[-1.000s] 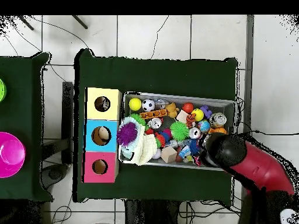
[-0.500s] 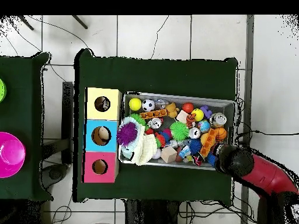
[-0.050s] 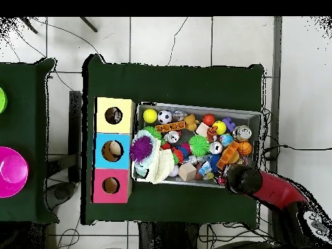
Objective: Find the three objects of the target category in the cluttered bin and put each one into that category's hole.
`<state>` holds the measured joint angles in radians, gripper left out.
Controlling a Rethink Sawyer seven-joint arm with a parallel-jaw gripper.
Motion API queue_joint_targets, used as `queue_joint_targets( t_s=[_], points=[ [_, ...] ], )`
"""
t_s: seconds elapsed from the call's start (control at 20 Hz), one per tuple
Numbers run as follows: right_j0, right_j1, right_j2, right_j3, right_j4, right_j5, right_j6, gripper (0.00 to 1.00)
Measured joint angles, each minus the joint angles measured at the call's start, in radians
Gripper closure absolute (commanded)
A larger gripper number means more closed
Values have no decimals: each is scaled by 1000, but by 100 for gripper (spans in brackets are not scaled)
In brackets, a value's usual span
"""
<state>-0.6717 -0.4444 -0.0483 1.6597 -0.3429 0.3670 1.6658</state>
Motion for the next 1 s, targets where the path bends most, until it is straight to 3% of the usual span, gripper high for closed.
queue_joint_targets(
  t_s=[0.3, 1.0],
  points=[
    [6, 11, 6, 0, -6, -79, 0, 0],
    [-9, 19, 29, 0, -47, -121, 0, 0]
  ],
)
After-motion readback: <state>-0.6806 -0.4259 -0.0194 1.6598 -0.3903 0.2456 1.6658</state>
